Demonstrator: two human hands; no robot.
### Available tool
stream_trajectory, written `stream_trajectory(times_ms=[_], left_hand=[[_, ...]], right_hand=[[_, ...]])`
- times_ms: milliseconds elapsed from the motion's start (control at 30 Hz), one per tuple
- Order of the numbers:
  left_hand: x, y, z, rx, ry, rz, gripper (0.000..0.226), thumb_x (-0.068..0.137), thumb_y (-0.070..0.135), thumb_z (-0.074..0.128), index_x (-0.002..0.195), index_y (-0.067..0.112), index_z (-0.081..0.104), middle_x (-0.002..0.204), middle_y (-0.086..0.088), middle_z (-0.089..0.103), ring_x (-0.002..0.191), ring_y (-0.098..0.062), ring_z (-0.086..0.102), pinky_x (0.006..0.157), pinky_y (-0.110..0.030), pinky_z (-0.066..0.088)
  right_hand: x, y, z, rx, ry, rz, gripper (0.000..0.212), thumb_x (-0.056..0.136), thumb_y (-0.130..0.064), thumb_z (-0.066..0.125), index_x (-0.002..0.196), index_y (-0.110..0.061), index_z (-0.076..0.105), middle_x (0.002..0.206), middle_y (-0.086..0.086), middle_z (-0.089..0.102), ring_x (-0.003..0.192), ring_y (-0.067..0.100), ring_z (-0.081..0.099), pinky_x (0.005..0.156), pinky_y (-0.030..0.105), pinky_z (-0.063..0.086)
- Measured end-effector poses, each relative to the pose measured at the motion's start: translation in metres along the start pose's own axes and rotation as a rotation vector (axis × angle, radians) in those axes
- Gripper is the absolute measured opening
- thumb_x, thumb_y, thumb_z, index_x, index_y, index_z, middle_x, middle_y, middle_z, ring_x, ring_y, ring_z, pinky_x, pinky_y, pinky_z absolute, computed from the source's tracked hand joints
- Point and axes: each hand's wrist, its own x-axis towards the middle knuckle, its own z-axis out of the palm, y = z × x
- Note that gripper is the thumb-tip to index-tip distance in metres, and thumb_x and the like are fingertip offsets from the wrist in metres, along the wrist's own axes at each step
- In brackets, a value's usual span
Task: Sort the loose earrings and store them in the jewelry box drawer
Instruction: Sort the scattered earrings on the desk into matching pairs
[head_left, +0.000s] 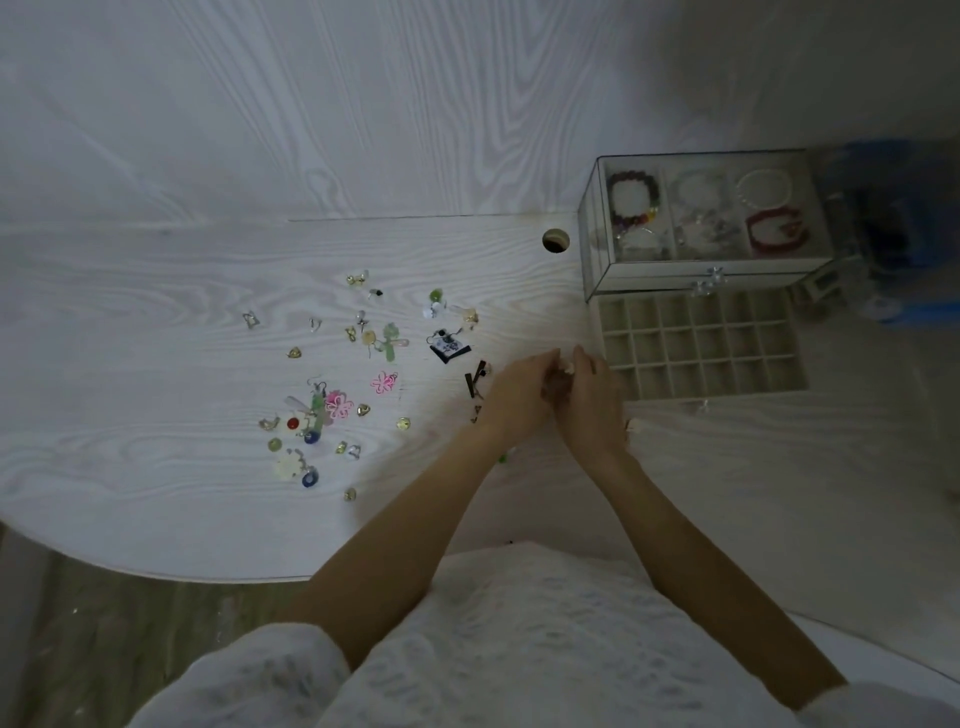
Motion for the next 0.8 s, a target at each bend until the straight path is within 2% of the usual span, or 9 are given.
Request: stream_trajectory(times_ms=[67, 167, 300, 400, 500, 567, 633, 700, 800], left_hand=[[0.0, -0.007, 0.003, 0.057, -0.002, 0.0, 0.055, 0.081, -0.005, 0.045, 0.135, 0.004, 0.042, 0.132, -0.015, 0.054, 0.122, -0.033, 0.044, 0.101, -0.036, 0.035], [-0.002, -0.016, 0.004, 0.079, 0.049, 0.0, 0.054, 0.079, -0.008, 0.045, 0.132, 0.003, 0.046, 0.135, -0.018, 0.047, 0.121, -0.034, 0.041, 0.104, -0.037, 0.035], [-0.003, -0.017, 0.001, 0.005, 0.033, -0.022, 0.054, 0.079, -0.011, 0.044, 0.132, 0.002, 0.046, 0.13, -0.018, 0.047, 0.117, -0.029, 0.049, 0.099, -0.026, 0.035], [-0.002, -0.015, -0.002, -0.053, -0.031, -0.049, 0.056, 0.082, -0.008, 0.044, 0.136, 0.005, 0.041, 0.131, -0.016, 0.051, 0.116, -0.027, 0.052, 0.1, -0.032, 0.039], [-0.008, -0.016, -0.014, -0.085, -0.013, -0.036, 0.051, 0.086, -0.006, 0.044, 0.135, 0.007, 0.042, 0.128, -0.015, 0.055, 0.111, -0.024, 0.057, 0.097, -0.035, 0.044], [-0.019, -0.023, -0.028, -0.061, 0.063, 0.019, 0.046, 0.088, -0.004, 0.044, 0.131, 0.01, 0.049, 0.125, -0.01, 0.059, 0.106, -0.021, 0.06, 0.093, -0.034, 0.048], [-0.038, -0.036, -0.042, -0.014, 0.205, 0.077, 0.037, 0.089, 0.003, 0.047, 0.123, 0.013, 0.056, 0.116, -0.004, 0.066, 0.099, -0.019, 0.063, 0.086, -0.033, 0.052], [-0.063, -0.055, -0.055, 0.076, 0.373, 0.06, 0.029, 0.089, 0.016, 0.049, 0.115, 0.017, 0.062, 0.102, 0.002, 0.071, 0.09, -0.015, 0.065, 0.075, -0.027, 0.052], [-0.097, -0.08, -0.065, 0.141, 0.523, -0.075, 0.036, 0.085, 0.037, 0.044, 0.108, 0.02, 0.066, 0.088, 0.006, 0.071, 0.079, -0.012, 0.063, 0.065, -0.019, 0.043]], right_hand=[[0.001, 0.001, 0.0, -0.002, 0.02, -0.013, 0.046, 0.092, -0.01, 0.052, 0.134, 0.001, 0.038, 0.131, 0.022, 0.047, 0.117, 0.036, 0.048, 0.09, 0.04, 0.04], [0.001, 0.004, -0.001, -0.02, 0.03, -0.043, 0.04, 0.091, -0.005, 0.05, 0.13, 0.001, 0.043, 0.128, 0.022, 0.048, 0.114, 0.036, 0.049, 0.087, 0.041, 0.042], [-0.001, 0.005, 0.0, -0.035, 0.04, -0.081, 0.04, 0.09, 0.0, 0.048, 0.13, 0.002, 0.044, 0.127, 0.023, 0.049, 0.114, 0.036, 0.048, 0.089, 0.039, 0.041], [-0.001, 0.005, -0.001, -0.005, 0.043, -0.093, 0.041, 0.088, 0.005, 0.049, 0.129, 0.002, 0.046, 0.124, 0.024, 0.049, 0.111, 0.038, 0.05, 0.087, 0.042, 0.043], [-0.002, 0.003, -0.007, -0.043, 0.031, -0.146, 0.04, 0.087, 0.005, 0.05, 0.126, 0.001, 0.048, 0.124, 0.025, 0.049, 0.109, 0.038, 0.051, 0.085, 0.042, 0.045], [-0.004, -0.002, -0.013, -0.104, 0.05, -0.197, 0.038, 0.084, 0.003, 0.053, 0.122, -0.002, 0.052, 0.126, 0.021, 0.049, 0.111, 0.036, 0.051, 0.086, 0.04, 0.045], [-0.005, -0.007, -0.019, -0.126, 0.06, -0.271, 0.034, 0.083, -0.003, 0.056, 0.117, -0.006, 0.056, 0.122, 0.015, 0.053, 0.109, 0.031, 0.052, 0.085, 0.036, 0.045], [-0.008, -0.015, -0.021, -0.079, -0.034, -0.369, 0.028, 0.086, -0.011, 0.058, 0.114, -0.009, 0.058, 0.114, 0.01, 0.057, 0.104, 0.026, 0.052, 0.08, 0.032, 0.043], [-0.015, -0.022, -0.012, -0.114, -0.262, -0.499, 0.029, 0.084, -0.023, 0.064, 0.11, -0.013, 0.057, 0.107, 0.006, 0.057, 0.098, 0.022, 0.052, 0.074, 0.032, 0.044]])
